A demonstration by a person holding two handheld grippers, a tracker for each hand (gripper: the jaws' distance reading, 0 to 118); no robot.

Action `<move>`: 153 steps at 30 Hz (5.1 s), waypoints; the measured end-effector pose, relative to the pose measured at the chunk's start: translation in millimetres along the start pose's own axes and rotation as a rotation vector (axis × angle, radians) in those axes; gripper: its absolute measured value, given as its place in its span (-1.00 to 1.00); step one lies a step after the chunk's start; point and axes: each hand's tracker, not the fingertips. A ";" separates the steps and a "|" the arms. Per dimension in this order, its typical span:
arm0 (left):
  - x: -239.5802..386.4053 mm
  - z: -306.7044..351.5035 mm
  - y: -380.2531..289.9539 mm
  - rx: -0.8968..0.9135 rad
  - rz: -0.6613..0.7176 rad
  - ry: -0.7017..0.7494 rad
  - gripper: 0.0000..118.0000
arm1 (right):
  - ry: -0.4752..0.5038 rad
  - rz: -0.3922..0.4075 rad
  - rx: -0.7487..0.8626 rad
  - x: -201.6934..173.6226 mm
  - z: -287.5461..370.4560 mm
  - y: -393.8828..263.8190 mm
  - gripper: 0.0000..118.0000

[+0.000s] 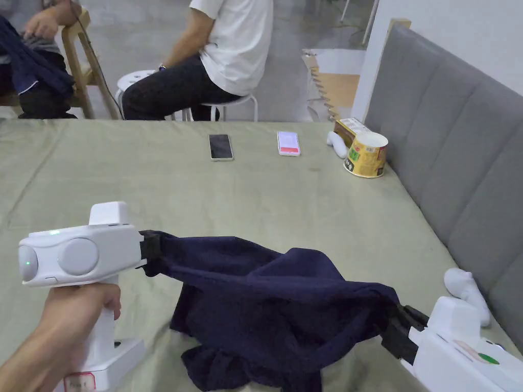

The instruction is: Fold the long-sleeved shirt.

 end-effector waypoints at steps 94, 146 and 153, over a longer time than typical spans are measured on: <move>-58.3 84.0 -252.8 -0.362 -0.024 0.181 -0.77 | -0.072 0.258 -0.603 -2.8 17.4 -138.3 -0.94; -87.6 -135.8 -15.9 -0.226 0.055 0.155 0.81 | -0.067 0.156 -0.606 13.8 -375.4 78.2 -0.99; -123.5 -198.5 15.3 -0.438 0.141 0.212 0.25 | -0.053 0.179 -0.606 13.7 -374.0 68.7 -0.99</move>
